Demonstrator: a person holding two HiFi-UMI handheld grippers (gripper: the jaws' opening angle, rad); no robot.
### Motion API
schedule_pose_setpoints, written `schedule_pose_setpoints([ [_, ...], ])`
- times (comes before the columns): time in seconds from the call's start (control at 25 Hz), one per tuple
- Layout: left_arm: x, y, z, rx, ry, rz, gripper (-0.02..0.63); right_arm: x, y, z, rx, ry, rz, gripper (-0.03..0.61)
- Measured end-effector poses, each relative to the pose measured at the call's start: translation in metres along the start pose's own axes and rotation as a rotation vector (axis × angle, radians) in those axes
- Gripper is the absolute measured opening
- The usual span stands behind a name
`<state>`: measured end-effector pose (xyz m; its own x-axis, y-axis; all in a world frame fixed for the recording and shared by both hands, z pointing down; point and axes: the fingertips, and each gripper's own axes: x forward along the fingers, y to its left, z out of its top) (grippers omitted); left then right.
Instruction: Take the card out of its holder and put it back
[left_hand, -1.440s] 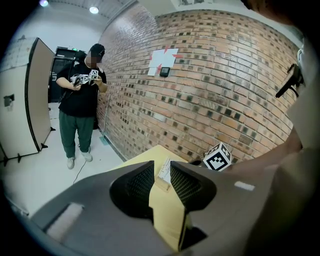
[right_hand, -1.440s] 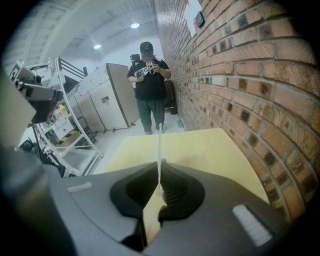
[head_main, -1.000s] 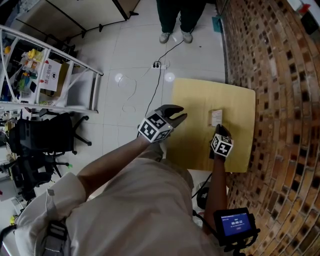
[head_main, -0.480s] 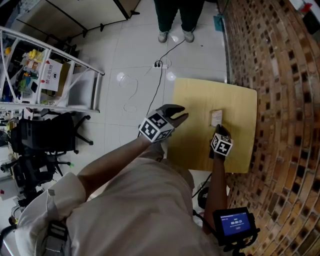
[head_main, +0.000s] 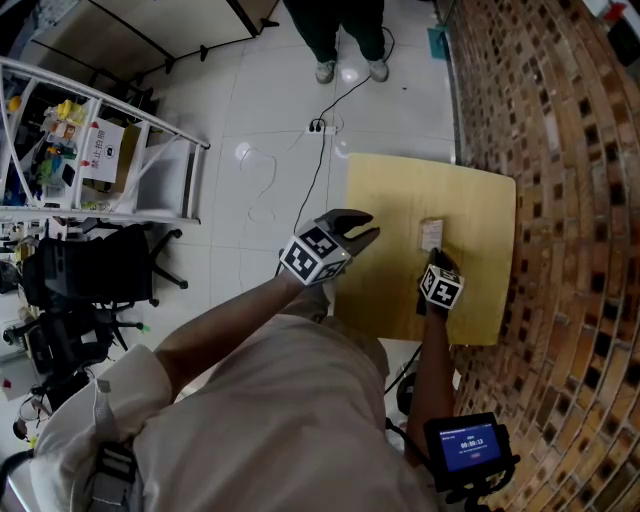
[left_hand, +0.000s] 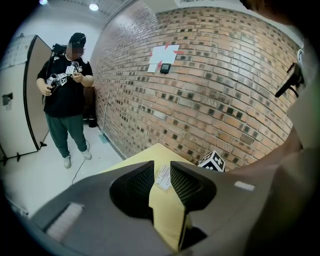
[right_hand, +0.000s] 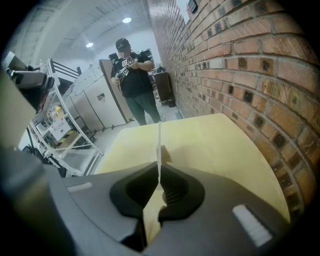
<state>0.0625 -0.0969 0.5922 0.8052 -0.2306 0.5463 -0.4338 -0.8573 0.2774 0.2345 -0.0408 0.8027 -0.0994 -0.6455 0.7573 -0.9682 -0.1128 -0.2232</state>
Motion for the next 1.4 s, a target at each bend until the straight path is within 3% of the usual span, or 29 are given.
schedule_pose_setpoints([
  [0.28,-0.002,0.004,0.002,0.005,-0.005,0.005,0.121,0.005,0.005,0.002,0.007,0.031,0.001,0.015],
  [0.36,0.002,0.006,0.009,0.013,-0.019,0.016,0.124,0.003,0.007,0.013,-0.018,0.021,0.01,0.055],
  [0.48,0.007,-0.006,0.012,0.014,-0.028,0.004,0.126,-0.023,0.0,0.025,-0.016,-0.044,0.003,0.084],
  [0.84,0.016,-0.024,0.017,0.047,-0.032,-0.039,0.124,-0.106,-0.013,0.065,0.065,-0.236,-0.002,0.092],
  [1.24,0.015,-0.027,0.007,0.053,-0.003,-0.102,0.124,-0.185,0.008,0.056,0.2,-0.408,0.043,0.072],
  [1.4,0.005,-0.024,-0.005,0.068,0.037,-0.182,0.124,-0.206,0.024,0.048,0.229,-0.457,-0.003,0.072],
])
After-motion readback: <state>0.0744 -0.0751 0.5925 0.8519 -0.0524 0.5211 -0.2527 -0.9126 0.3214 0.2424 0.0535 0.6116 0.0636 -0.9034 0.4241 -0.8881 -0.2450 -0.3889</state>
